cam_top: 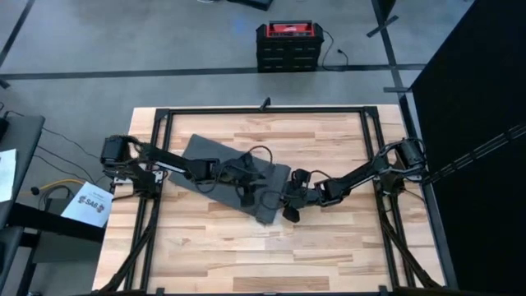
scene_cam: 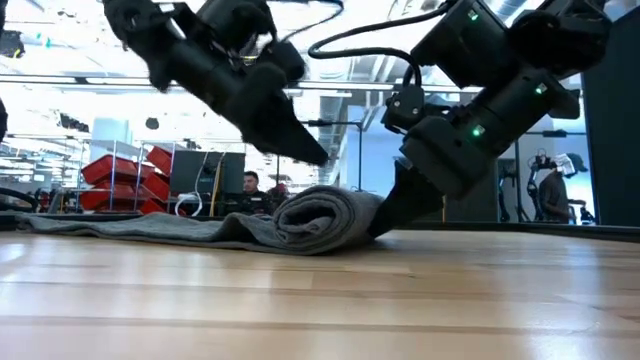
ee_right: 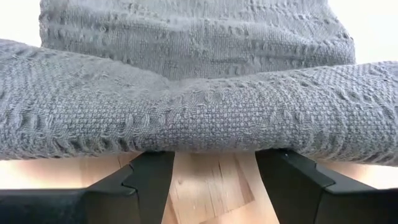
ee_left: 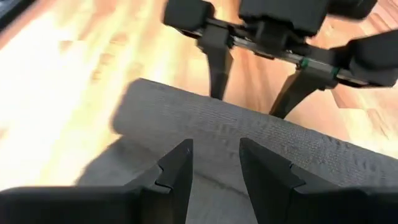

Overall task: Roll towel
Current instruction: Roll the gray towel

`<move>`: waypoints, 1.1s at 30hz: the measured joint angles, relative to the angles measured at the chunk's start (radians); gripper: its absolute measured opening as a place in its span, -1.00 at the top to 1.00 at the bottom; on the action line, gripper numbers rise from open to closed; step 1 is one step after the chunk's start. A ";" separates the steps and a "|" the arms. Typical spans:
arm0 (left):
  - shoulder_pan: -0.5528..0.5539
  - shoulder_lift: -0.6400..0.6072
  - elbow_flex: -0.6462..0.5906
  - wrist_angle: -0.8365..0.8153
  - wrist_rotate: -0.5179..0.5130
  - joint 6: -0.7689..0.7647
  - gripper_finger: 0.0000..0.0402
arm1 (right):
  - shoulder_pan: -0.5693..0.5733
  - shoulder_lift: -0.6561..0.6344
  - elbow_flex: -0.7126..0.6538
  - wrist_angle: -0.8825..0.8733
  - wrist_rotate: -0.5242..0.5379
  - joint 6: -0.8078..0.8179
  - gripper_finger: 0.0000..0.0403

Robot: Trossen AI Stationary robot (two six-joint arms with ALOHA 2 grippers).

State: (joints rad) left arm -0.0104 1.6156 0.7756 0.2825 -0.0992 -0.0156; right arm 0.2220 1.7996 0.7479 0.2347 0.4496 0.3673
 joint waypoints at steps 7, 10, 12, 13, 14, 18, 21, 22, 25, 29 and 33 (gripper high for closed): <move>-0.063 -0.278 0.001 -0.252 -0.126 -0.030 0.41 | -0.074 -0.002 0.107 0.110 -0.002 -0.216 -0.07; -0.107 -0.375 -0.003 -0.343 -0.178 -0.089 0.41 | -0.099 -0.006 0.158 0.043 0.005 -0.234 -0.07; -0.147 -0.413 -0.031 -0.359 -0.223 -0.127 0.41 | -0.093 -0.002 0.158 -0.022 -0.001 -0.234 -0.07; -0.166 -0.422 -0.048 -0.354 -0.250 -0.140 0.41 | -0.088 -0.001 0.158 -0.055 -0.003 -0.230 -0.07; -0.187 -0.424 -0.068 -0.343 -0.279 -0.150 0.41 | -0.083 -0.001 0.158 -0.083 -0.005 -0.215 -0.07; -0.224 -0.385 -0.152 -0.180 -0.333 -0.162 0.41 | -0.067 0.001 0.158 -0.150 -0.005 -0.159 -0.07; -0.233 -0.315 -0.198 -0.040 -0.313 -0.155 0.41 | -0.055 0.004 0.158 -0.141 -0.006 -0.147 -0.07; -0.236 -0.288 -0.200 -0.004 -0.285 -0.147 0.41 | -0.052 0.004 0.158 -0.135 -0.006 -0.148 -0.07; -0.239 -0.192 -0.201 0.105 -0.175 -0.139 0.41 | -0.056 0.004 0.158 -0.110 -0.005 -0.169 -0.07; -0.259 -0.110 -0.194 0.143 -0.125 -0.154 0.41 | -0.115 0.004 0.163 -0.056 -0.005 -0.244 -0.07; -0.302 -0.124 -0.169 0.092 -0.176 -0.167 0.41 | -0.207 0.005 0.228 -0.107 -0.039 -0.325 -0.07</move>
State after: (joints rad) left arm -0.3124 1.4912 0.6070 0.3747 -0.2754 -0.1828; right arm 0.0154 1.8050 0.9755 0.1276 0.4107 0.0427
